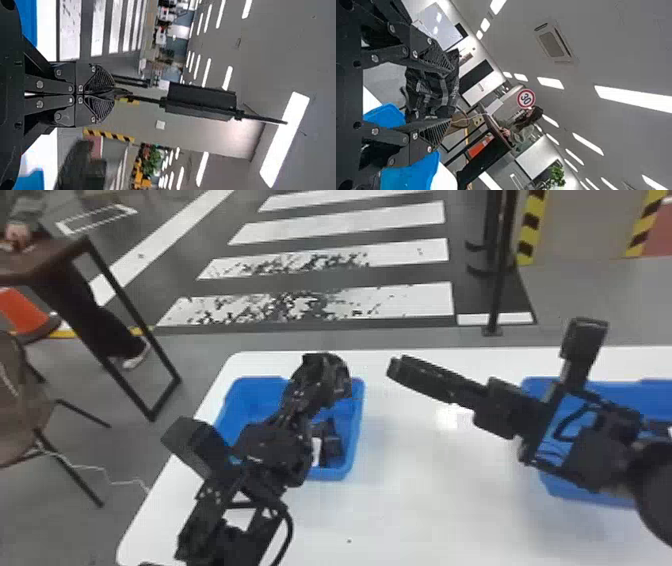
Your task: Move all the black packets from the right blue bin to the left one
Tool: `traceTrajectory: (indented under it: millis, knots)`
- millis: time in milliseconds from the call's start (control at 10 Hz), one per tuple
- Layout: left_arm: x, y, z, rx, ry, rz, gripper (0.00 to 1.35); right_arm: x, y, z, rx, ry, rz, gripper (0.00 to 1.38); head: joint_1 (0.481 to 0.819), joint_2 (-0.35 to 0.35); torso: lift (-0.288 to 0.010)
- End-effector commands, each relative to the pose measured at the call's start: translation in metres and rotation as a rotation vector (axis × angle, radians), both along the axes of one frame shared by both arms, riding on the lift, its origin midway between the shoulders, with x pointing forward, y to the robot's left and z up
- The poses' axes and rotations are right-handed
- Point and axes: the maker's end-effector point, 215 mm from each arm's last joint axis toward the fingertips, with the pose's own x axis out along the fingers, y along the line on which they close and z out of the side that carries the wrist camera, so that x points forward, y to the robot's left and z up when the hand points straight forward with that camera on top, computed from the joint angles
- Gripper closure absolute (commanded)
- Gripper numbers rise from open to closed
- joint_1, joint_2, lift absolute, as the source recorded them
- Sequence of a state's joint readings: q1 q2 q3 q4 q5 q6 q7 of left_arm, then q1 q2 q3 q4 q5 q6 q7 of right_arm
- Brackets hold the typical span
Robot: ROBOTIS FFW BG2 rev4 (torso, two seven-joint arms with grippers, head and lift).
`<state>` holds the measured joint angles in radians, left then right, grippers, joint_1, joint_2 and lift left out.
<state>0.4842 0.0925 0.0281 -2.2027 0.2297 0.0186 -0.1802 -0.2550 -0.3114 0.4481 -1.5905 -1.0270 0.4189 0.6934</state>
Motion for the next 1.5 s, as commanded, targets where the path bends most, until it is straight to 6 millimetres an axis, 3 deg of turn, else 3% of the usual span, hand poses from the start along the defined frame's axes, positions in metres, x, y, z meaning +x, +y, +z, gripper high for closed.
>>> traceTrajectory:
  millis: [0, 200, 300, 400, 500, 600, 700, 800, 1000, 1200, 1400]
  knots:
    - [0.027, 0.046, -0.032, 0.132, 0.006, 0.117, 1.21, 0.003, -0.014, -0.008, 0.006, 0.017, -0.036, 0.15, 0.678, 0.284, -0.140]
    - [0.052, 0.105, -0.068, 0.330, 0.030, 0.258, 1.21, 0.004, -0.026, -0.015, 0.010, 0.032, -0.062, 0.15, 0.686, 0.320, -0.140]
    - [0.059, 0.131, -0.097, 0.356, 0.064, 0.308, 1.21, 0.005, -0.029, -0.015, 0.010, 0.032, -0.069, 0.15, 0.687, 0.331, -0.140]
    - [0.056, 0.143, -0.110, 0.278, 0.089, 0.334, 0.91, 0.010, -0.038, -0.014, -0.015, 0.009, -0.095, 0.15, 0.691, 0.350, -0.140]
    - [0.051, 0.130, -0.094, 0.185, 0.030, 0.316, 0.29, 0.015, -0.055, -0.018, -0.056, -0.010, -0.142, 0.15, 0.695, 0.350, -0.140]
    - [0.053, 0.106, -0.082, 0.046, -0.003, 0.256, 0.03, 0.017, -0.069, -0.019, -0.074, -0.006, -0.178, 0.15, 0.695, 0.350, -0.140]
    - [0.051, 0.079, -0.067, -0.050, -0.017, 0.174, 0.14, 0.019, -0.090, -0.025, -0.166, -0.018, -0.240, 0.15, 0.695, 0.324, -0.140]
    - [0.037, 0.051, -0.044, -0.108, -0.039, 0.113, 0.20, 0.022, -0.123, -0.035, -0.320, -0.020, -0.342, 0.15, 0.695, 0.302, -0.140]
    - [0.004, 0.011, -0.017, -0.190, -0.041, 0.031, 0.19, 0.026, -0.203, -0.065, -0.585, 0.037, -0.559, 0.15, 0.695, 0.184, -0.140]
    - [-0.001, 0.003, -0.022, -0.212, -0.024, 0.018, 0.19, 0.024, -0.269, -0.102, -0.705, 0.160, -0.703, 0.15, 0.695, 0.048, -0.140]
    - [-0.004, 0.009, -0.030, -0.206, -0.005, 0.030, 0.20, 0.029, -0.322, -0.119, -0.828, 0.241, -0.835, 0.15, 0.695, -0.016, -0.140]
